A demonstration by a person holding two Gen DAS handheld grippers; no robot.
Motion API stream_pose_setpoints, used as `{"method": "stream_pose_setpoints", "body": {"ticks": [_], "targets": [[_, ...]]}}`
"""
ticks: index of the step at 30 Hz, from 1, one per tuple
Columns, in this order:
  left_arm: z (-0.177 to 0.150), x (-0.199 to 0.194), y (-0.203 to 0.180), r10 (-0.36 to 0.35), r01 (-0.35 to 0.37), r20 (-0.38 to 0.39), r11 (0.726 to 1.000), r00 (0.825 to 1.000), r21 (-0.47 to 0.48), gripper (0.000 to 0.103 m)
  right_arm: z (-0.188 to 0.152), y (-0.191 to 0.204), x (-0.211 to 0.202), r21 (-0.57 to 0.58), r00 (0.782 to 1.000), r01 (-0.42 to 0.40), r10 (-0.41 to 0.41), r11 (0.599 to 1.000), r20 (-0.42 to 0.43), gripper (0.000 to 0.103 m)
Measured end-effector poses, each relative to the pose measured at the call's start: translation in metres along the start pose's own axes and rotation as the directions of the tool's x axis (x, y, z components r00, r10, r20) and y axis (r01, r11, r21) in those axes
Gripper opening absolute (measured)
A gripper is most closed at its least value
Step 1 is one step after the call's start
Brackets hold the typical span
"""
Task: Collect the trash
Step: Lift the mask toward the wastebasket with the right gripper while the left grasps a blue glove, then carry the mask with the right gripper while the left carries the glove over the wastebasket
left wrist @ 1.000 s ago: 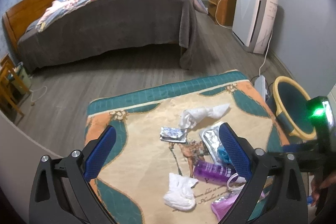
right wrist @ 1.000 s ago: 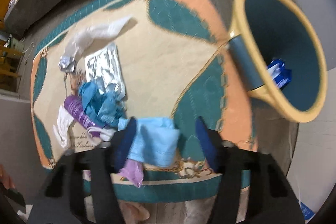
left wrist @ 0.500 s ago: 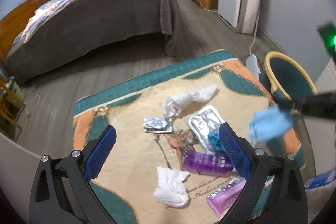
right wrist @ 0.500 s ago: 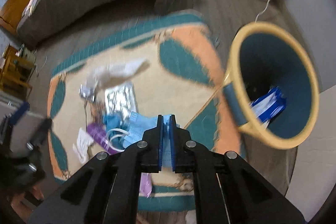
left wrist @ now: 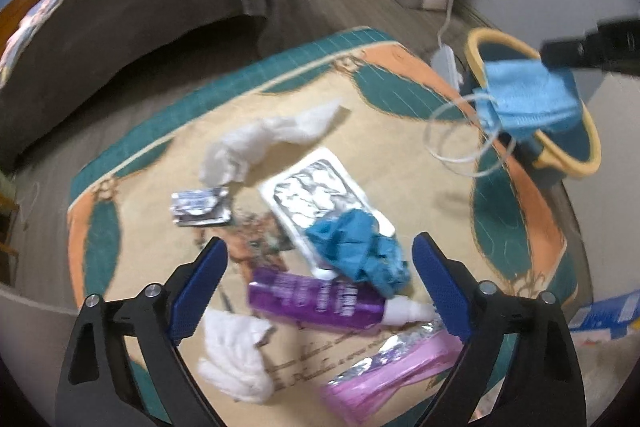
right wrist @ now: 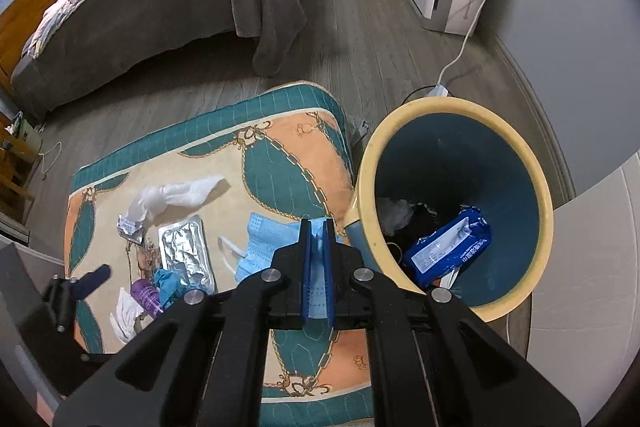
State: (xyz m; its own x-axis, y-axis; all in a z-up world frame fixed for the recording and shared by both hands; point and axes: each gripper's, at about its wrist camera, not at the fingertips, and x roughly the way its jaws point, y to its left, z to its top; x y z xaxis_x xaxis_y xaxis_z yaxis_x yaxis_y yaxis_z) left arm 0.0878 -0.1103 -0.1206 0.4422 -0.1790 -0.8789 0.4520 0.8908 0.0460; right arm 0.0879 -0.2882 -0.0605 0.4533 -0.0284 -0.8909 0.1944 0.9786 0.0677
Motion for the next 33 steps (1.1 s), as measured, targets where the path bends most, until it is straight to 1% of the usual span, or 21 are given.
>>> {"method": "stream_pose_setpoints", "body": {"ticks": [1,2,3,4,5,6,8,9,11,14,16,19,25,29,33], "targets": [[0.0,0.003,-0.004,-0.007,0.007,-0.008,1.0,1.0,0.005,0.081,-0.001,0.002,0.001,-0.009,1.0,0.002,-0.002,1.0,-0.003,0.005],[0.0,0.007,-0.006,-0.014,0.015,-0.02,1.0,1.0,0.005,0.079,-0.001,0.003,0.0,-0.017,1.0,0.002,-0.002,1.0,-0.002,0.005],[-0.001,0.01,-0.007,-0.018,0.018,-0.032,1.0,0.999,0.004,0.073,-0.001,0.004,-0.002,-0.025,1.0,0.003,-0.003,1.0,0.001,0.005],[-0.003,0.014,-0.01,-0.022,0.022,-0.047,1.0,0.999,0.006,0.064,-0.001,0.004,-0.003,-0.035,1.0,0.0,0.001,0.999,0.005,0.005],[-0.005,0.017,-0.011,-0.026,0.027,-0.062,1.0,0.998,0.009,0.058,-0.001,0.005,-0.005,-0.04,1.0,-0.004,0.004,0.999,0.009,0.005],[-0.006,0.019,-0.014,-0.028,0.029,-0.074,0.999,0.997,0.014,0.045,-0.001,0.005,-0.006,-0.044,1.0,-0.008,0.009,0.999,0.012,0.005],[-0.008,0.018,-0.017,-0.04,0.041,-0.069,0.999,0.997,0.016,0.037,-0.001,0.005,-0.009,-0.048,1.0,-0.018,0.019,0.999,0.018,0.005],[-0.008,0.018,-0.018,-0.036,0.038,-0.065,0.999,0.997,0.021,0.029,-0.001,0.004,-0.01,-0.049,1.0,-0.022,0.023,0.999,0.02,0.005],[-0.009,0.012,-0.021,-0.01,0.011,-0.037,0.999,0.999,0.038,0.028,0.001,0.002,-0.012,-0.048,0.999,-0.025,0.027,0.999,0.026,0.005],[-0.004,-0.001,-0.019,0.003,-0.003,0.023,1.0,1.0,0.027,0.026,0.002,-0.005,-0.015,-0.034,0.999,-0.035,0.036,0.999,0.034,0.005],[0.001,-0.011,-0.017,0.022,-0.024,0.072,0.999,0.997,0.021,0.025,0.005,-0.011,-0.018,-0.02,0.998,-0.046,0.047,0.999,0.041,0.005],[0.007,-0.021,-0.015,0.036,-0.037,0.116,0.999,0.993,0.004,0.025,0.008,-0.021,-0.022,-0.008,0.997,-0.054,0.055,0.998,0.05,0.005],[0.016,-0.029,-0.013,0.03,-0.028,0.153,0.999,0.988,-0.018,0.025,0.015,-0.044,-0.027,0.013,0.997,-0.03,0.029,0.999,0.077,0.005],[0.019,-0.027,-0.018,0.023,-0.019,0.156,1.0,0.987,-0.023,0.025,0.018,-0.06,-0.028,0.038,0.996,-0.017,0.014,0.999,0.089,0.005],[0.021,-0.026,-0.026,0.016,-0.016,0.16,1.0,0.987,-0.002,0.025,0.02,-0.076,-0.029,0.06,0.995,-0.007,0.001,0.998,0.098,0.005]]}}
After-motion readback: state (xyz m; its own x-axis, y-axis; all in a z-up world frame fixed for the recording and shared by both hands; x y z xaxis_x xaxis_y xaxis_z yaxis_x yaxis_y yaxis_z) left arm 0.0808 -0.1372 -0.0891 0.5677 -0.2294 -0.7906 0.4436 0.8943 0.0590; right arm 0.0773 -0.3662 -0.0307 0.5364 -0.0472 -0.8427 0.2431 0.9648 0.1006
